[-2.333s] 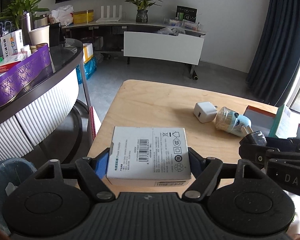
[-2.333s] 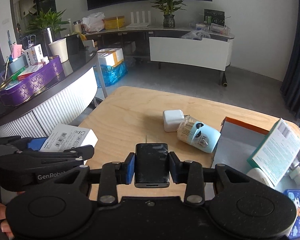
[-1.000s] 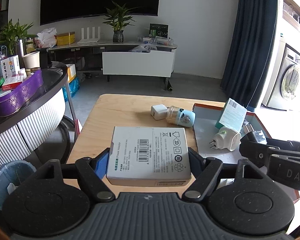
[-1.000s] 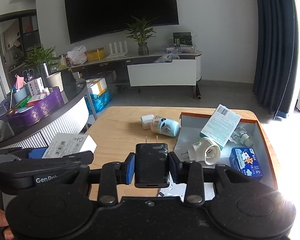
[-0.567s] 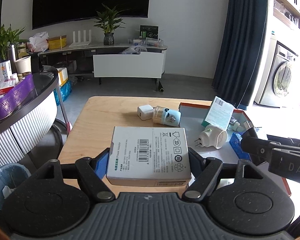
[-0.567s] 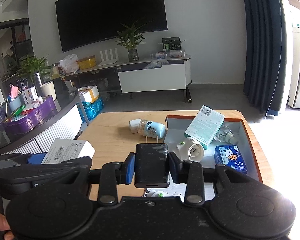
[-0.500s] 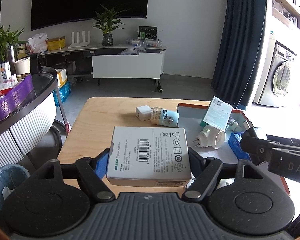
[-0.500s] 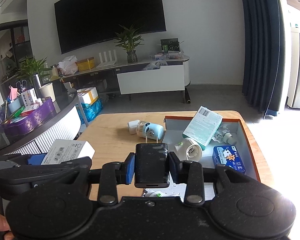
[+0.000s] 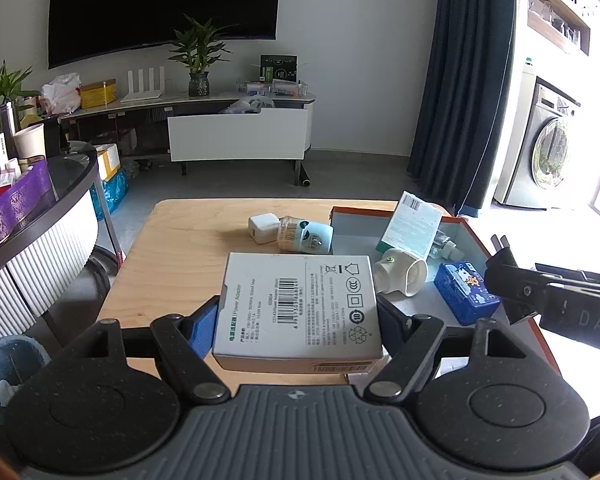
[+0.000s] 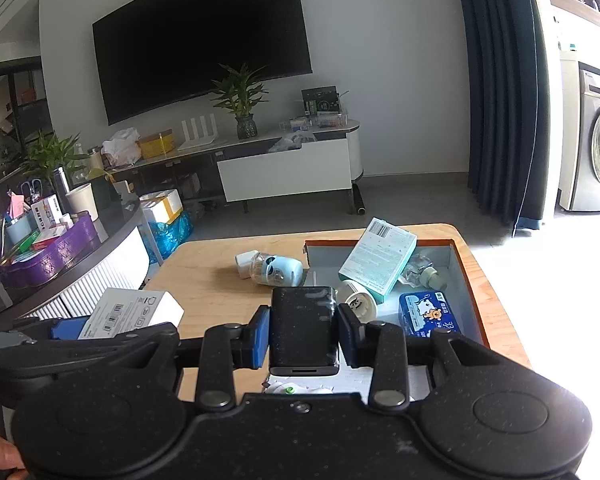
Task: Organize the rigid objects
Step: 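Carry the white printed box with left tool while right tool carries the black charger over the box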
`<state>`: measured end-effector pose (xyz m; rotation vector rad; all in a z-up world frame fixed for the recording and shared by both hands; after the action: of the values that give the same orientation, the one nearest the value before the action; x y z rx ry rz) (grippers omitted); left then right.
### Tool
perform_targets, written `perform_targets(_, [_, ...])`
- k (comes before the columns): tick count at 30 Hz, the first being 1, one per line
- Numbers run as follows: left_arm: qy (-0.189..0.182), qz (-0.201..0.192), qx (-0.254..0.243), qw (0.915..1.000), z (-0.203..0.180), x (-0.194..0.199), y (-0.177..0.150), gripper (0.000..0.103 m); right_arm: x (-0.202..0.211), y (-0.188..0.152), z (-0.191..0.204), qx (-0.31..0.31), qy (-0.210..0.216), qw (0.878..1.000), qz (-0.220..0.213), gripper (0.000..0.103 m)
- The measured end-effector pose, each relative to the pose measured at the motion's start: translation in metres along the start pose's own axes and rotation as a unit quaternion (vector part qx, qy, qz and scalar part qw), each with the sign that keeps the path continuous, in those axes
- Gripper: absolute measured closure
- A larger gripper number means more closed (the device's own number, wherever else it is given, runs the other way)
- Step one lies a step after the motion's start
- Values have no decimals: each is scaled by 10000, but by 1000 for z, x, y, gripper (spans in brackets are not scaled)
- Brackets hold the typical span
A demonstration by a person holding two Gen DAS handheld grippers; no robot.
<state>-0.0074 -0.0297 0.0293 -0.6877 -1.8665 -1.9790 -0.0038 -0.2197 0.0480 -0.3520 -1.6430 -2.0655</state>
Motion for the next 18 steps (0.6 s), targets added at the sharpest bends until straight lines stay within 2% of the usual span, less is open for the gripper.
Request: perform_targets(18, [-317, 31, -235, 9992, -29, -10, 3, 24, 6, 3, -28, -211, -276, 9994, -89, 60])
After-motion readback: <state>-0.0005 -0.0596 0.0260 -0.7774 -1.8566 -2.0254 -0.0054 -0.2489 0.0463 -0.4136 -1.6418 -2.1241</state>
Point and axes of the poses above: each gripper's, at about its wrist camera, not at the fingertips, and x roughly against the way its jaws point, z to its left, y to its top, the point moved 2 cm from there along -x, roughly the way its jaws point, and after that the axes turned 5 degrees about -x, right-handed, at the moved point
